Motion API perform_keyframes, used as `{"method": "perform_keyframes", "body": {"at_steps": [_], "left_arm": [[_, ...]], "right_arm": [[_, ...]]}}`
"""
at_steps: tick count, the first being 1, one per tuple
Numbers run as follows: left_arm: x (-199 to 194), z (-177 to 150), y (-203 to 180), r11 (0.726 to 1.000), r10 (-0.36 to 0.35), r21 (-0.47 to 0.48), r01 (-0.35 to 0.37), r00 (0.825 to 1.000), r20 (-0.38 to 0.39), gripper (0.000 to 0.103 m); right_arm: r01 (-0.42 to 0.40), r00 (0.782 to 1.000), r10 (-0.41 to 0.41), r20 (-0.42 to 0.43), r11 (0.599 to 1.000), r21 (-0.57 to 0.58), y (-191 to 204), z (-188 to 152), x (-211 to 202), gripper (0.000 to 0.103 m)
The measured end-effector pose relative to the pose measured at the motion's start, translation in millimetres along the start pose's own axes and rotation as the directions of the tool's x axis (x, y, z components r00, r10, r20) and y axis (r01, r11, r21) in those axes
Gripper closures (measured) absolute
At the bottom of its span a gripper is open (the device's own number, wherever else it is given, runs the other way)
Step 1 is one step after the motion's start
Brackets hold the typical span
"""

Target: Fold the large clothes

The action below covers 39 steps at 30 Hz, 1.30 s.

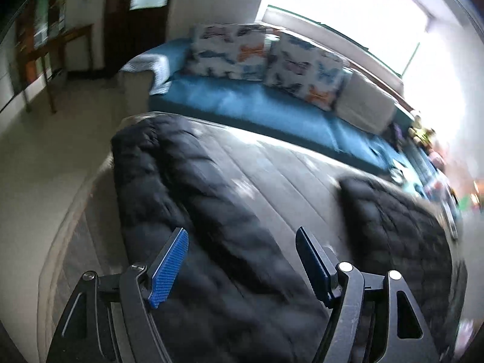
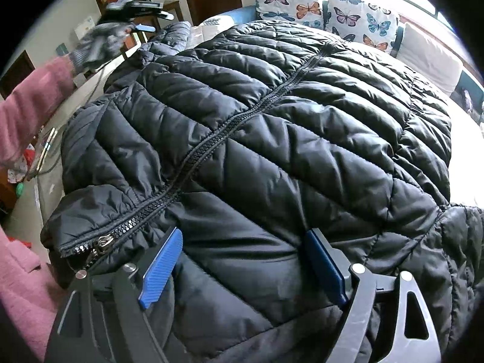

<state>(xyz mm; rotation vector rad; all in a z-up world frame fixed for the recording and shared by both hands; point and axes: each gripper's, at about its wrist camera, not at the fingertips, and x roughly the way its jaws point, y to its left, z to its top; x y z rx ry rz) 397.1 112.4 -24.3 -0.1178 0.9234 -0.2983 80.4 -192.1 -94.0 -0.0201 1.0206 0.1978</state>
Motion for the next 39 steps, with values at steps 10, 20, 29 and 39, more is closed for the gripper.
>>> {"method": "perform_keyframes", "body": {"at_steps": [10, 20, 29, 39], "left_arm": [[27.5, -80.1, -52.1, 0.993, 0.013, 0.118, -0.001, 0.994, -0.108, 0.026], [-28.5, -68.2, -44.2, 1.000, 0.018, -0.018, -0.018, 1.000, 0.014, 0.024], [12.4, -59.0, 32.8, 0.962, 0.031, -0.267, -0.050, 0.997, -0.072, 0.020], [16.2, -36.4, 89.4, 0.914, -0.032, -0.404, 0.030, 0.999, 0.000, 0.019]], "right_arm": [[0.041, 0.999, -0.041, -0.014, 0.999, -0.005, 3.9, 0.6, 0.9, 0.009], [0.056, 0.998, -0.056, -0.011, 0.998, -0.004, 5.8, -0.1, 2.1, 0.007], [0.051, 0.999, -0.051, -0.004, 0.999, -0.004, 4.8, -0.3, 2.2, 0.006], [0.047, 0.999, -0.047, -0.009, 0.999, -0.006, 5.0, 1.7, 3.5, 0.005]]}}
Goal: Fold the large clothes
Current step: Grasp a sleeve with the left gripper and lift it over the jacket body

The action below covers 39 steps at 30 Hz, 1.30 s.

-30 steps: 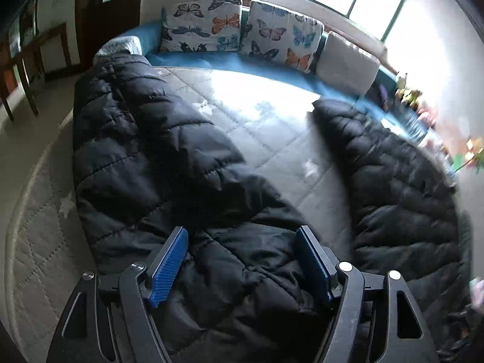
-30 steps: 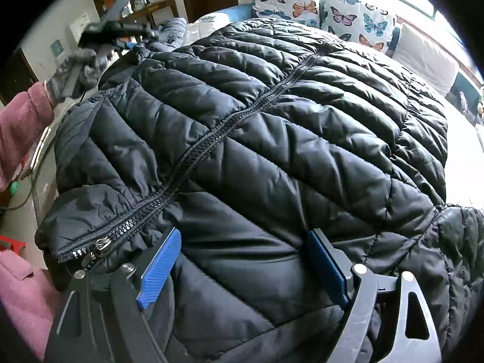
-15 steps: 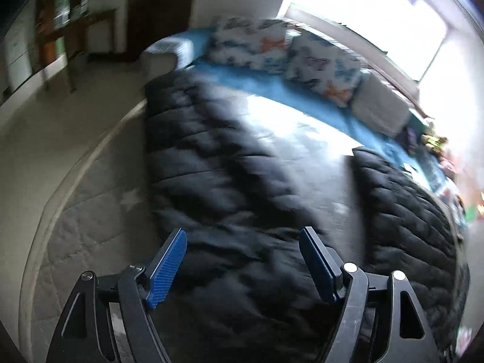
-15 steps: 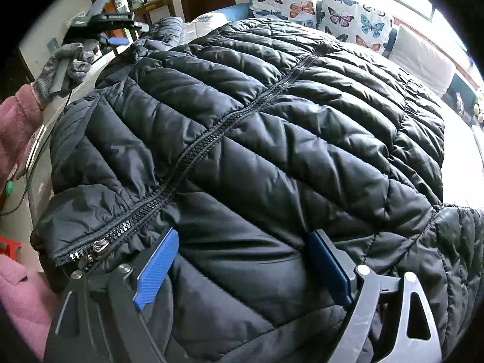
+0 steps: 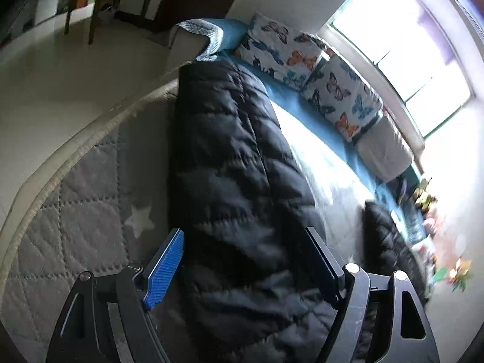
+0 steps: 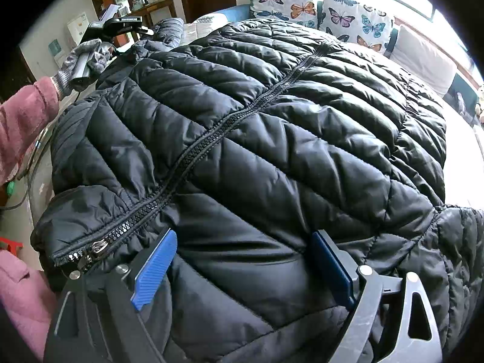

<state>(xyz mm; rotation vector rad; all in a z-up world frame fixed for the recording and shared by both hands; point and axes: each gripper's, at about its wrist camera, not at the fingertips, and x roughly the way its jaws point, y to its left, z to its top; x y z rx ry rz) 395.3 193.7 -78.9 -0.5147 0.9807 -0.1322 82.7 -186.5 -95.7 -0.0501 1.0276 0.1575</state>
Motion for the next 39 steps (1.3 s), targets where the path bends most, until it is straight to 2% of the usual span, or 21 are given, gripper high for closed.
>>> {"method": "perform_keyframes", "body": {"at_steps": [3, 9, 13, 15, 17, 19, 21, 24, 27, 32, 35, 39], "left_arm": [[-3.2, 11.4, 12.7, 0.999, 0.006, -0.050, -0.004, 1.000, 0.027, 0.019], [8.6, 38.6, 25.3, 0.994, 0.041, -0.102, -0.039, 0.999, 0.023, 0.021], [22.4, 62.0, 40.9, 0.985, -0.017, -0.169, 0.022, 0.999, 0.030, 0.022], [28.3, 70.4, 47.0, 0.976, -0.075, -0.203, 0.079, 0.997, 0.026, 0.024], [34.8, 76.8, 53.3, 0.962, -0.120, -0.244, 0.123, 0.992, 0.030, 0.036], [43.2, 79.7, 59.9, 0.949, -0.161, -0.273, 0.157, 0.987, 0.009, 0.069], [45.2, 80.2, 63.6, 0.939, -0.182, -0.294, 0.180, 0.983, 0.020, 0.080], [30.7, 83.3, 54.3, 0.948, -0.187, -0.249, 0.198, 0.980, 0.069, 0.092], [5.3, 89.1, 34.0, 0.952, -0.228, -0.186, 0.243, 0.968, 0.102, 0.096], [-52.2, 93.9, -16.0, 0.942, -0.317, -0.065, 0.329, 0.936, 0.154, 0.096], [-91.0, 89.5, -53.0, 0.926, -0.375, 0.020, 0.377, 0.910, 0.175, 0.096], [-144.2, 68.3, -110.7, 0.891, -0.450, 0.154, 0.426, 0.875, 0.177, 0.097]], "right_arm": [[0.000, 1.000, 0.000, 0.000, 1.000, 0.000, -0.2, 0.4, 0.3, 0.004], [-0.004, 1.000, 0.004, -0.002, 1.000, -0.001, -0.3, 1.2, 0.6, 0.004], [-0.004, 1.000, 0.004, -0.002, 1.000, -0.001, -0.1, 1.3, 0.7, 0.004], [-0.004, 1.000, 0.004, -0.002, 1.000, -0.002, -0.7, 1.0, 0.5, 0.004], [-0.004, 1.000, 0.004, -0.002, 1.000, -0.003, -0.6, 1.0, 0.5, 0.004], [-0.003, 1.000, 0.003, 0.000, 1.000, -0.004, -0.8, 1.0, 0.5, 0.004], [-0.005, 1.000, 0.005, 0.003, 1.000, -0.003, -1.6, 0.5, 0.1, 0.004], [-0.001, 1.000, 0.001, 0.006, 1.000, -0.005, -1.4, -0.2, -0.4, 0.004], [0.001, 1.000, -0.001, 0.008, 1.000, -0.006, -1.2, -0.3, -0.2, 0.004], [0.009, 1.000, -0.009, 0.014, 1.000, -0.008, -0.1, -1.3, -1.2, 0.004], [0.009, 1.000, -0.009, 0.016, 1.000, -0.005, -0.4, -1.4, -2.1, 0.004], [0.019, 1.000, -0.019, 0.019, 1.000, -0.006, 0.6, -2.3, -4.3, 0.004]]}}
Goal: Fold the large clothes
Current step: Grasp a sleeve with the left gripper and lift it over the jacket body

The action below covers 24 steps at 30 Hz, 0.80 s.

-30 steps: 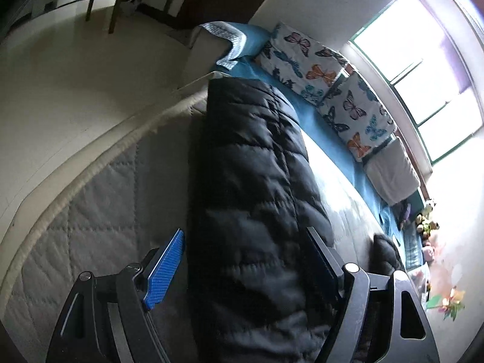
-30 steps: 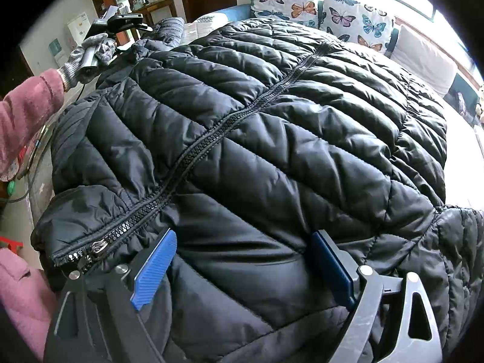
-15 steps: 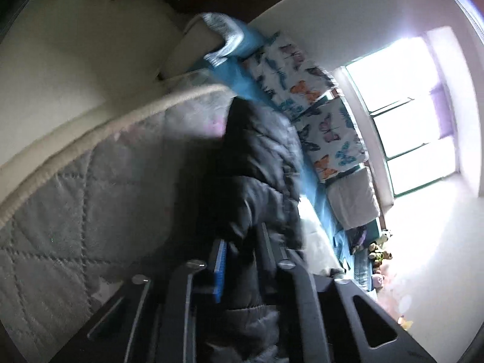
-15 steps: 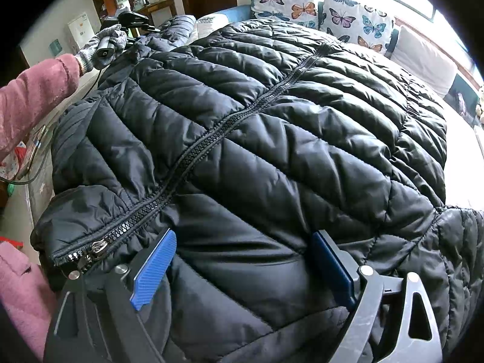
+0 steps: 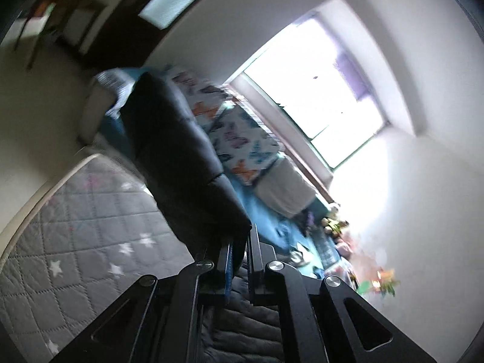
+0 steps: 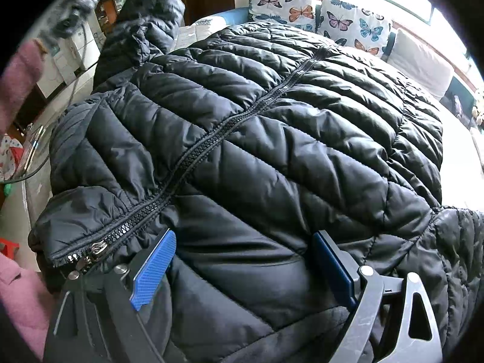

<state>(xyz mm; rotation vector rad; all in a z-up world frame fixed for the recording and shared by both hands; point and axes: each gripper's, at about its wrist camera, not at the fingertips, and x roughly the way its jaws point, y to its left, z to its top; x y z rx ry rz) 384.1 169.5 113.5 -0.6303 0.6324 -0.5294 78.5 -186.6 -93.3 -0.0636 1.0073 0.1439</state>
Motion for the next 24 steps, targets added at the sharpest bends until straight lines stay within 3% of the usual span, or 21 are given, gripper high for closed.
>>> {"method": "perform_keyframes", "body": {"at_steps": [7, 12, 17, 19, 22, 24], "left_arm": [[-53.5, -71.7, -114.4, 0.975, -0.128, 0.177, 0.134, 0.991, -0.044, 0.097], [-65.8, -165.8, -172.8, 0.940, -0.215, 0.237, 0.246, 0.965, -0.150, 0.097], [-41.6, -269.7, -194.9, 0.918, -0.255, 0.212, 0.335, 0.909, -0.331, 0.096], [-21.6, -310.5, -195.7, 0.917, -0.250, 0.185, 0.352, 0.872, -0.420, 0.096], [4.4, -364.9, -192.1, 0.928, -0.205, 0.175, 0.330, 0.841, -0.501, 0.096], [20.6, -392.2, -188.4, 0.935, -0.169, 0.169, 0.312, 0.811, -0.561, 0.096]], "right_arm": [[-0.024, 0.999, 0.021, 0.036, 0.997, 0.077, -8.7, 4.1, -17.9, 0.004], [-0.018, 0.995, 0.007, 0.102, 0.995, 0.101, -19.7, 0.2, -42.3, 0.004], [-0.024, 0.993, 0.007, 0.118, 0.988, 0.150, -35.7, -9.0, -51.0, 0.004], [-0.025, 0.993, 0.006, 0.115, 0.986, 0.166, -40.8, -14.4, -52.2, 0.004], [-0.033, 0.994, 0.012, 0.111, 0.982, 0.187, -47.6, -24.3, -52.8, 0.004], [-0.037, 0.994, 0.016, 0.107, 0.979, 0.200, -51.5, -31.4, -53.0, 0.004]]}}
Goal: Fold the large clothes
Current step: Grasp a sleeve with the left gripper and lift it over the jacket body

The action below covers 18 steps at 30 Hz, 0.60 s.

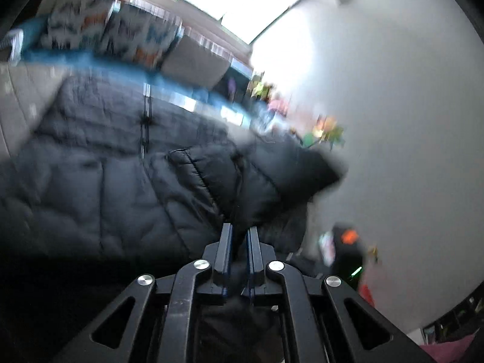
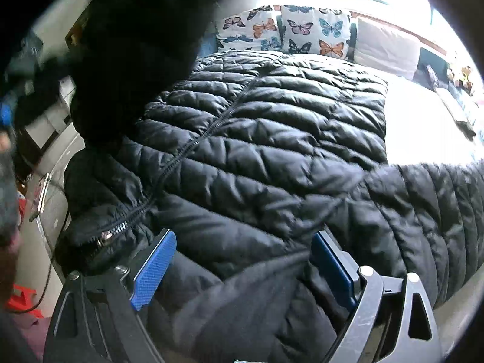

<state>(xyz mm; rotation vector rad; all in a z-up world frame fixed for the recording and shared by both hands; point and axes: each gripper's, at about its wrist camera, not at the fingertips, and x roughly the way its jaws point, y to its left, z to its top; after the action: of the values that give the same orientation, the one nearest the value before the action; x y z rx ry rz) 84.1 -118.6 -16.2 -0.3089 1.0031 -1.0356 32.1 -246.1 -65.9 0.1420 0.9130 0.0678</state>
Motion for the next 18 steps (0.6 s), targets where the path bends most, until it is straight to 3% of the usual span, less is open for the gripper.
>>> {"method": "perform_keyframes", "body": {"at_steps": [5, 10, 13, 15, 18], "left_arm": [[59.5, -40.9, 18.4, 0.998, -0.031, -0.066, 0.019, 0.983, -0.182, 0.096], [53.7, -57.9, -2.9, 0.999, 0.003, 0.034, 0.004, 0.975, -0.222, 0.095], [21.4, -45.1, -17.0, 0.993, 0.024, 0.117, -0.004, 0.985, -0.168, 0.090], [-7.7, -30.6, -21.2, 0.986, 0.065, 0.157, -0.048, 0.992, -0.104, 0.090], [-47.4, -6.4, -4.3, 0.967, 0.200, 0.157, -0.198, 0.980, 0.002, 0.084]], "right_arm": [[-0.016, 1.000, 0.016, -0.013, 0.999, 0.035, -13.1, -14.7, -2.0, 0.004], [-0.018, 1.000, 0.019, -0.009, 0.998, 0.060, -22.4, -15.8, -14.3, 0.004], [-0.014, 1.000, 0.013, 0.011, 0.997, 0.076, -29.2, -10.4, -27.4, 0.004], [-0.042, 0.999, 0.038, 0.037, 0.994, 0.097, -34.0, -3.9, -36.6, 0.004], [-0.086, 0.996, 0.081, 0.047, 0.990, 0.114, -36.4, 5.8, -36.3, 0.004]]}}
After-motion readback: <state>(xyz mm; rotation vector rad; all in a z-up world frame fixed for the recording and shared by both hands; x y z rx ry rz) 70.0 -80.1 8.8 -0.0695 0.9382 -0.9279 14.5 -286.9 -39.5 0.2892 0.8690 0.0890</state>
